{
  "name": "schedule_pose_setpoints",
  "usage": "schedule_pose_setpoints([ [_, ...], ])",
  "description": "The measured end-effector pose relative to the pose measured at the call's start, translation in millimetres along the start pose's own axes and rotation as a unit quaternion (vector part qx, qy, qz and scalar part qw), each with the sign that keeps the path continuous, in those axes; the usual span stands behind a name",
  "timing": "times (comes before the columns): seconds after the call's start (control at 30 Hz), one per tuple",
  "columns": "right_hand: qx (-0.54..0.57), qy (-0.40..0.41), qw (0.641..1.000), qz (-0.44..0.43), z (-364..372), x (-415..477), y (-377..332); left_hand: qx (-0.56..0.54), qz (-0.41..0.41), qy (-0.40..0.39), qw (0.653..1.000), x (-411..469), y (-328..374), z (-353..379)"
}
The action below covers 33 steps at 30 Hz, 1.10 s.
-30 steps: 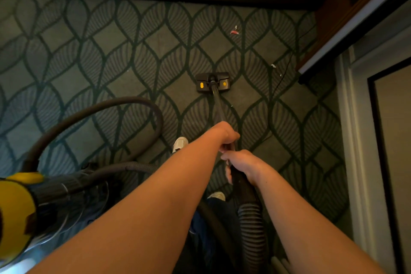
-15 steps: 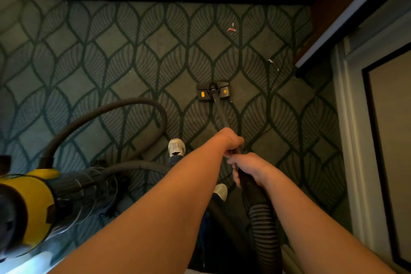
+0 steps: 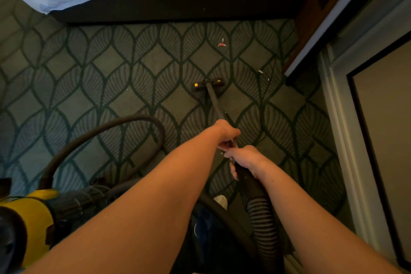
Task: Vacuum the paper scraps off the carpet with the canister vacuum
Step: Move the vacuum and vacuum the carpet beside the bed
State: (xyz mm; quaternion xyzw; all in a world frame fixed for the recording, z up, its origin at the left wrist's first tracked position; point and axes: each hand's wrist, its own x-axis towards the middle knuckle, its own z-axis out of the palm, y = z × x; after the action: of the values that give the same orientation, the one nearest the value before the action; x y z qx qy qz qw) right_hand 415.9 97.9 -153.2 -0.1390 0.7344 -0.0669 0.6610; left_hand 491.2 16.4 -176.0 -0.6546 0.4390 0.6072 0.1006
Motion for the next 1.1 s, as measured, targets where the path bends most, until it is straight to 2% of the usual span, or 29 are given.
schedule_pose_setpoints([
  [0.33, 0.04, 0.044, 0.997, -0.05, -14, 38, -83, -0.01, 0.071, 0.043, 0.997, 65, 60, -52],
  [0.5, 0.061, 0.055, 0.994, -0.077, -31, 77, -158, 0.003, 0.089, 0.065, 0.994, 119, 118, -96],
  [0.77, 0.094, 0.057, 0.992, -0.061, -52, 171, -278, 0.015, 0.092, 0.059, 0.994, 230, 198, -164],
  [0.93, 0.1, 0.062, 0.992, -0.049, -56, 236, -307, 0.023, 0.077, 0.044, 0.996, 296, 209, -174],
  [1.1, 0.109, 0.043, 0.993, -0.008, -56, 269, -291, 0.017, 0.033, 0.021, 0.999, 336, 196, -157],
])
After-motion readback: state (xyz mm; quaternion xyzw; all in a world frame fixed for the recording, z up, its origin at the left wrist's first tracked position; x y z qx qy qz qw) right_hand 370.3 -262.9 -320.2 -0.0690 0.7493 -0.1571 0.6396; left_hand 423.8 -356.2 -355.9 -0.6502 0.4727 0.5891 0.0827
